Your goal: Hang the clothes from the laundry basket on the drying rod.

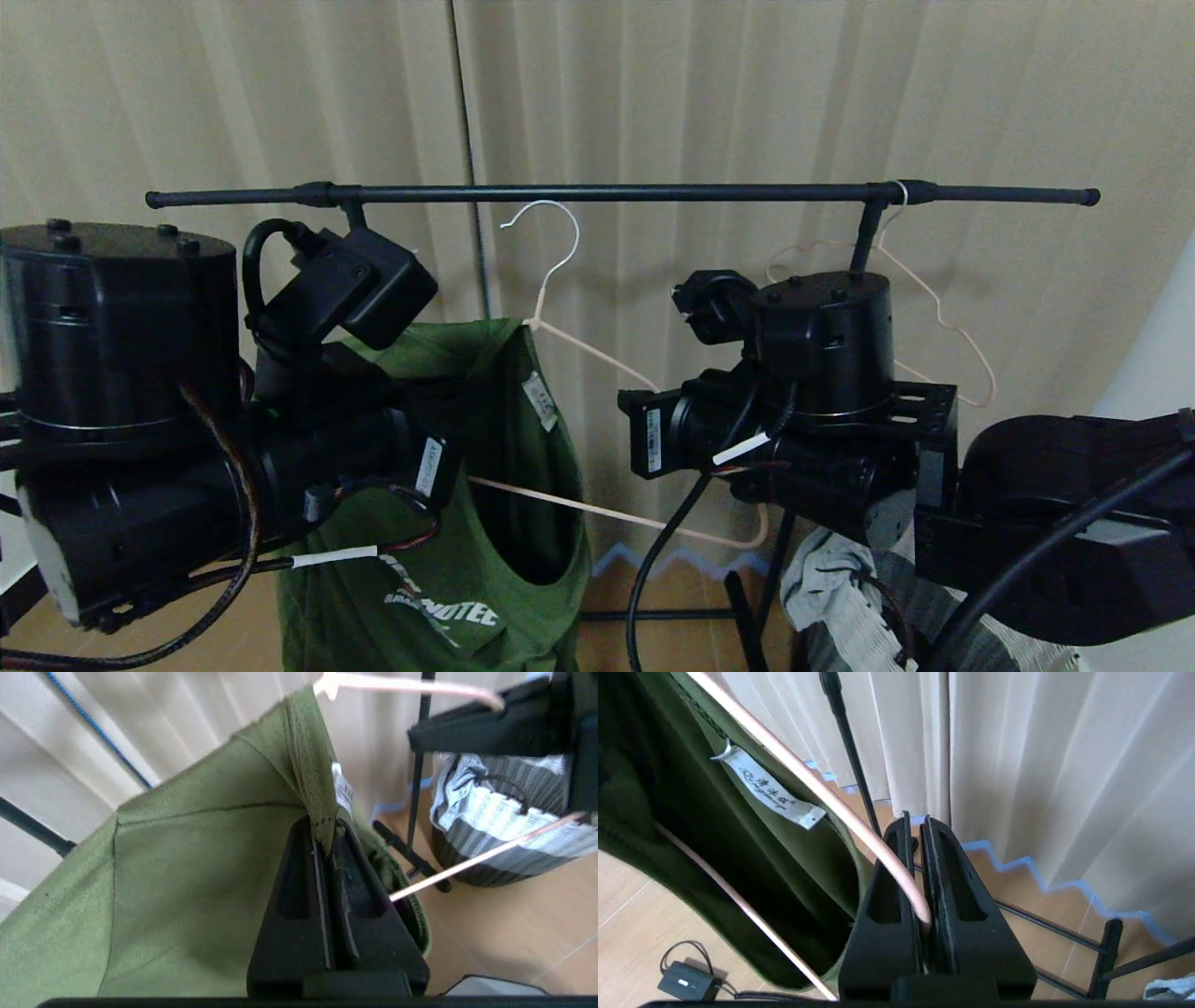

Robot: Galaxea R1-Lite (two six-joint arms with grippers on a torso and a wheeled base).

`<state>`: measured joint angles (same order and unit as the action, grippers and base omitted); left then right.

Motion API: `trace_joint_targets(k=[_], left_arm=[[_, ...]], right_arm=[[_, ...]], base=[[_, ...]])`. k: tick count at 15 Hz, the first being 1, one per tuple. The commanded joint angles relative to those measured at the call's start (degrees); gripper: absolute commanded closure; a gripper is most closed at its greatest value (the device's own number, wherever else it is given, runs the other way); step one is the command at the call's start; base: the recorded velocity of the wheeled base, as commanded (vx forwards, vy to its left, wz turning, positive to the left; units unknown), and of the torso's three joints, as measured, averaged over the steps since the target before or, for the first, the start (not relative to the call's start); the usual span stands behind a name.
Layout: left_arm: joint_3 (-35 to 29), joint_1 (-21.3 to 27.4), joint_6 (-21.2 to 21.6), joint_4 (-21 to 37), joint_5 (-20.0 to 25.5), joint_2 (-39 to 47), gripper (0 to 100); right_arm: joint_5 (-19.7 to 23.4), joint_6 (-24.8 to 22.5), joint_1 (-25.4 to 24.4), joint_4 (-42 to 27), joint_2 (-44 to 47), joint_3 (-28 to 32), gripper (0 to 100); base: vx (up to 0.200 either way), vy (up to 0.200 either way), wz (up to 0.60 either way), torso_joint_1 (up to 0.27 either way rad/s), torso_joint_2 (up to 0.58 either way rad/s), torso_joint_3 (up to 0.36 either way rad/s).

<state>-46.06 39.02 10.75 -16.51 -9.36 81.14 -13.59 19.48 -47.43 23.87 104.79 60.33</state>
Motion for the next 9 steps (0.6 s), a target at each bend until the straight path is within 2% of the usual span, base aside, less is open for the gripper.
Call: trace_joint_targets(k=[1, 7, 9], left_arm=[[0.7, -0.1, 0.1, -0.2, 0.0, -0.2, 0], [1.2, 0.0, 0.0, -0.5, 0.0, -0.7, 0], [2.2, -0.2, 0.1, -2.6, 0.6, -2.6, 0]], right_arm=[[0.0, 0.0, 0.1, 0.0, -0.7, 0.0, 100], [0.0, -0.1, 1.9, 0.0, -1.4, 0.0, 100], [-0.1, -1.6, 3.8, 0.0, -2.1, -0.7, 100]], base=[[0.0, 0.0, 0.0, 0.0, 0.0, 0.0], [0.0, 0.0, 0.0, 0.0, 0.0, 0.0], [0.0, 0.0, 0.0, 0.0, 0.0, 0.0]])
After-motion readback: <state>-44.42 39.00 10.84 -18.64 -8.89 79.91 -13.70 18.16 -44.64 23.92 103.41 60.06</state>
